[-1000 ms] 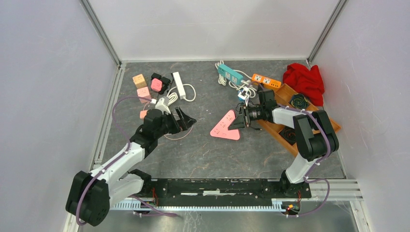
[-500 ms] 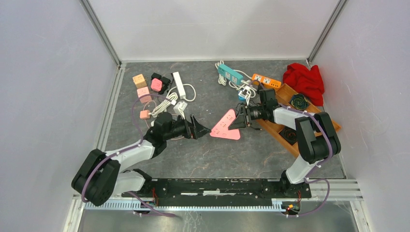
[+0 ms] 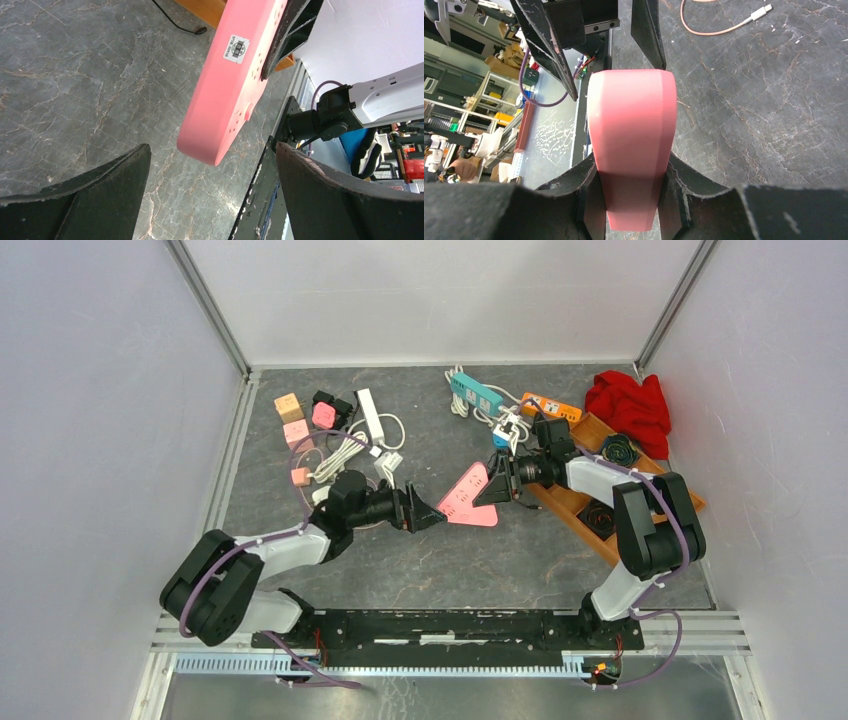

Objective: Pull the plug off the socket
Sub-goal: Place the plug at the center of the board, then place the socket at the center of the board.

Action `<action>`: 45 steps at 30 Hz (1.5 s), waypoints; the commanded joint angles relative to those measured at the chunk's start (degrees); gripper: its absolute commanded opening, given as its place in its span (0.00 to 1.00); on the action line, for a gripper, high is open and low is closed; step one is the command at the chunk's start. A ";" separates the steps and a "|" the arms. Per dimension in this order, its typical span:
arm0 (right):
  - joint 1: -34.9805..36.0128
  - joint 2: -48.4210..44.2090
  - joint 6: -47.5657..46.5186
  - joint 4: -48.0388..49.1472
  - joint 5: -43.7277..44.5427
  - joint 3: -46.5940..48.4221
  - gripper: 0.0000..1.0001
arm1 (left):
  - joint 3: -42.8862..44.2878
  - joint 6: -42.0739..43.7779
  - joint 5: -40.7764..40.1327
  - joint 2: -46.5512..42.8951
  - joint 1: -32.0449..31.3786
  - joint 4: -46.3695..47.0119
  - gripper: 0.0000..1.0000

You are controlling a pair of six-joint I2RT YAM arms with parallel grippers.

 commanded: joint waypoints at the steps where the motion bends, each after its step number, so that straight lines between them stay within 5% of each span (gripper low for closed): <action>1: 0.09 -1.60 -3.40 -2.09 -3.72 2.69 0.00 | 2.46 3.28 1.76 1.09 -0.58 4.09 1.00; 28: 1.22 0.67 -16.20 -15.27 -7.97 6.67 0.00 | 5.35 -1.42 6.95 8.66 -4.11 11.72 0.87; 40: 1.22 0.87 -17.01 -16.03 -8.05 6.82 0.00 | 5.69 -5.27 9.47 11.44 -4.30 15.94 0.70; 45: 1.27 1.03 -17.19 -16.09 -8.06 6.83 0.00 | 6.43 -5.98 11.28 12.26 -4.30 16.28 0.44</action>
